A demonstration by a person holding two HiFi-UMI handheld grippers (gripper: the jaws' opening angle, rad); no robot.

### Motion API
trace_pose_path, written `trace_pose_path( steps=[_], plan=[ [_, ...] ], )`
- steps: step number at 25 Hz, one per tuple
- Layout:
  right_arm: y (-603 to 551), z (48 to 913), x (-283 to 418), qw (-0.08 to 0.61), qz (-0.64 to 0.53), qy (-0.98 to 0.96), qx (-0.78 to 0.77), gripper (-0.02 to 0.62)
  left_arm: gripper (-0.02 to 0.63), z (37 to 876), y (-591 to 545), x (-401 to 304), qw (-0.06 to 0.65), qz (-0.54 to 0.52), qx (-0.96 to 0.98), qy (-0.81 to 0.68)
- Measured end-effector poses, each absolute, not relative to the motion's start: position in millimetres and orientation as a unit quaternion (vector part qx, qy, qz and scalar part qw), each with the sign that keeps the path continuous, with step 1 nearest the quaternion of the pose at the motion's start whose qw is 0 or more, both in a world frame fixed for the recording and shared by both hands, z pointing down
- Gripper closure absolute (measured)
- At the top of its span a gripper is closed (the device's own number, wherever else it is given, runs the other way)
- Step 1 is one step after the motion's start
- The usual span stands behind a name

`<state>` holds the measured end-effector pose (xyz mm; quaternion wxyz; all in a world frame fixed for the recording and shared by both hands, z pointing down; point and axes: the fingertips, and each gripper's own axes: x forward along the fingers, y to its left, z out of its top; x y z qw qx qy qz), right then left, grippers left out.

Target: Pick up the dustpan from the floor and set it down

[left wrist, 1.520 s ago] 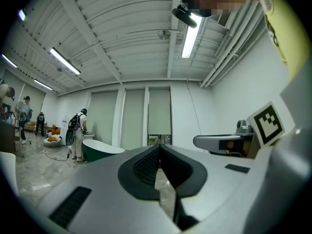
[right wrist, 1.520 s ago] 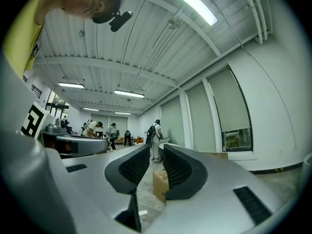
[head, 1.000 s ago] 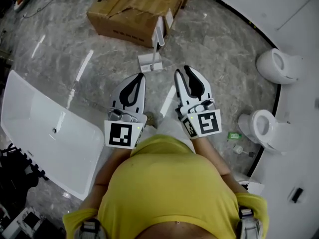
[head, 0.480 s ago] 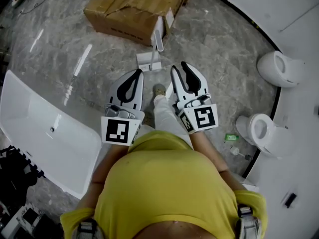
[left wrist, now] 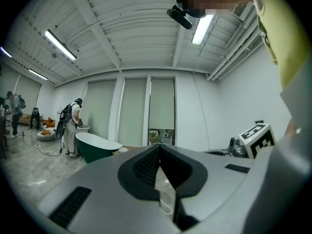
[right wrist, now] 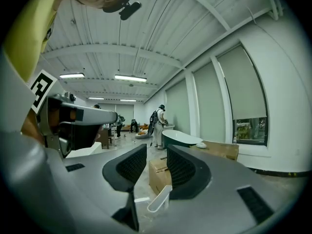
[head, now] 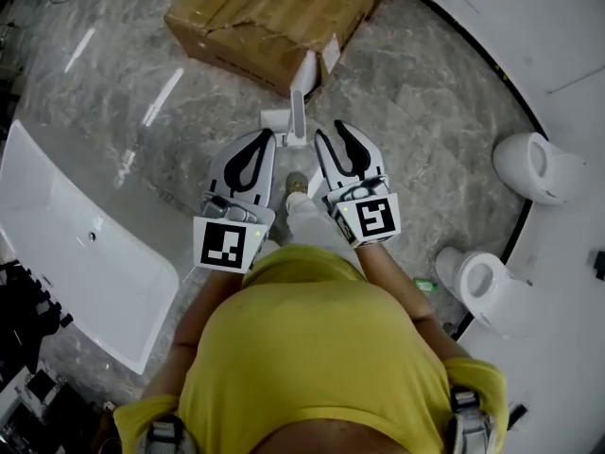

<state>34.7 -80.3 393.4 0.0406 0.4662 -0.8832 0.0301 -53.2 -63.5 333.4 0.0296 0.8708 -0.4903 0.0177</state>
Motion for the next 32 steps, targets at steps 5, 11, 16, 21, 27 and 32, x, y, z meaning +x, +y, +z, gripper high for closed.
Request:
trace_pose_path(
  steps=[5, 11, 16, 21, 27, 32],
  plan=[
    [-118.4, 425.4, 42.1, 0.063, 0.061, -0.896, 0.435, 0.446, 0.606, 340.8, -101.8, -42.5, 0.034, 0.026, 0.856, -0.515],
    [-143.1, 470.3, 32.3, 0.102, 0.088, -0.915, 0.380, 0.434, 0.606, 351.4, -132.2, -43.0, 0.040, 0.038, 0.837, -0.545],
    [-147.5, 512.8, 28.5, 0.129, 0.141, -0.919, 0.346, 0.409, 0.606, 359.3, -142.0, -42.1, 0.041, 0.050, 0.830, -0.555],
    [-149.1, 547.2, 23.0, 0.142, 0.212, -0.912, 0.322, 0.380, 0.606, 370.3, -149.1, -44.6, 0.054, 0.060, 0.829, -0.554],
    [-147.0, 576.0, 9.8, 0.146, 0.307, -0.895, 0.288, 0.339, 0.606, 381.3, -157.7, -44.4, 0.061, 0.072, 0.837, -0.538],
    [-148.4, 594.0, 2.2, 0.130, 0.400, -0.869, 0.261, 0.309, 0.606, 392.3, -170.1, -47.8, 0.070, 0.084, 0.843, -0.527]
  ],
)
